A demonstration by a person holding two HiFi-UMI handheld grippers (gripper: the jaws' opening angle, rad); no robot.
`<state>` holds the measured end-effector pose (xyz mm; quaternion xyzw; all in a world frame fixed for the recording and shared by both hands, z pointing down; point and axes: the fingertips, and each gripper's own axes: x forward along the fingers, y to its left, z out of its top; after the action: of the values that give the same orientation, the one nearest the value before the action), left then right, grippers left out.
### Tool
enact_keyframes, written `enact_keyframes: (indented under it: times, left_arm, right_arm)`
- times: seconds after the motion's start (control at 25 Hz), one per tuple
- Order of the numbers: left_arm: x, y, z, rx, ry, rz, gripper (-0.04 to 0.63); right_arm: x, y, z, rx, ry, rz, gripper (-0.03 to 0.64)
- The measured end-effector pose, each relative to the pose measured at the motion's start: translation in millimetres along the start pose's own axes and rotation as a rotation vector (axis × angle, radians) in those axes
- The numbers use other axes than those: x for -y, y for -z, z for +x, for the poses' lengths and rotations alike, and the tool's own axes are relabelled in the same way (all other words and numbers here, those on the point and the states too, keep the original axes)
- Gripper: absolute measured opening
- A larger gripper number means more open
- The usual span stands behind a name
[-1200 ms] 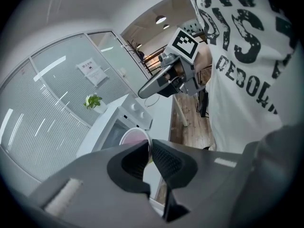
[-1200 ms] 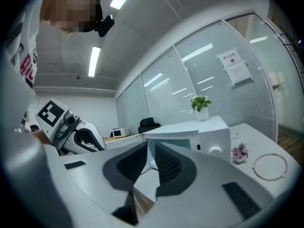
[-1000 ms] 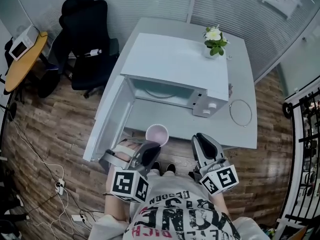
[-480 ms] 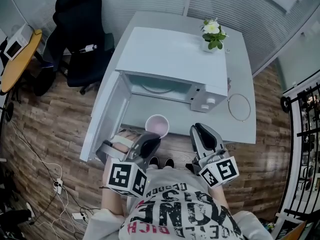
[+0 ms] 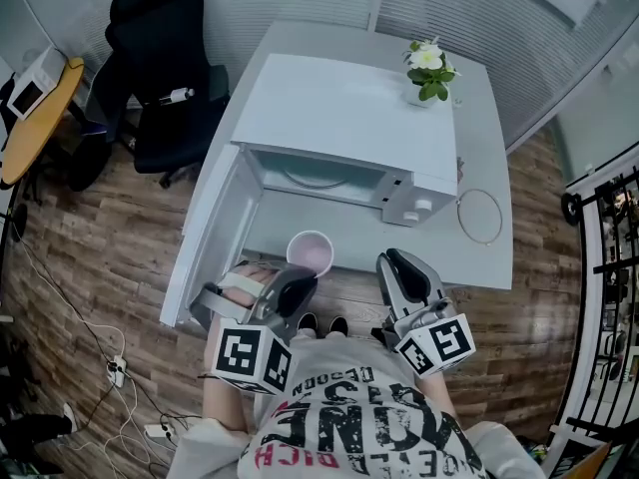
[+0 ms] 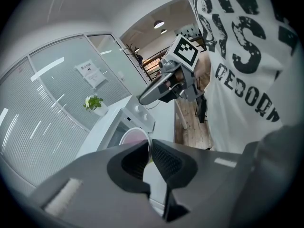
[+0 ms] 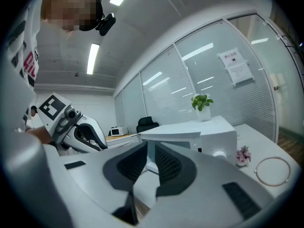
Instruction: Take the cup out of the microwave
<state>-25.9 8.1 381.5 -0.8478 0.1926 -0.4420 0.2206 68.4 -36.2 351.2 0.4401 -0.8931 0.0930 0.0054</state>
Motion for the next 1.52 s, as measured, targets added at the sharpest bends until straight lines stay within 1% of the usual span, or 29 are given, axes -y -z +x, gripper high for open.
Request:
enact_keyframes:
  times: [0.44, 0.6, 0.92, 1.12, 1.52]
  left_arm:
    - [-2.0, 4.6, 5.6, 0.0, 0.001, 0.004, 0.035]
    - [-2.2, 5.3, 4.6, -0.014, 0.004, 0.001, 0.037]
    - [-0.6, 7.7, 6.1, -0.025, -0.001, 0.022, 0.035]
    - [-2.7, 6.5, 3.7, -0.028, 0.001, 0.012, 0.037]
    - [-0.3, 7.4, 2.1, -0.031, -0.001, 0.036, 0.035]
  right_arm:
    - [3.5, 0.9, 2.8, 0.001, 0.007, 0.0, 0.061]
    - [2.8, 0.8, 2.9, 0.003, 0.005, 0.001, 0.061]
    - [3.2, 1.4, 1.0, 0.008, 0.011, 0.002, 0.061]
    - [3.6, 0.9, 1.1, 0.01, 0.016, 0.002, 0.061]
    - [-0.8, 0.6, -1.4, 0.013, 0.016, 0.0, 0.06]
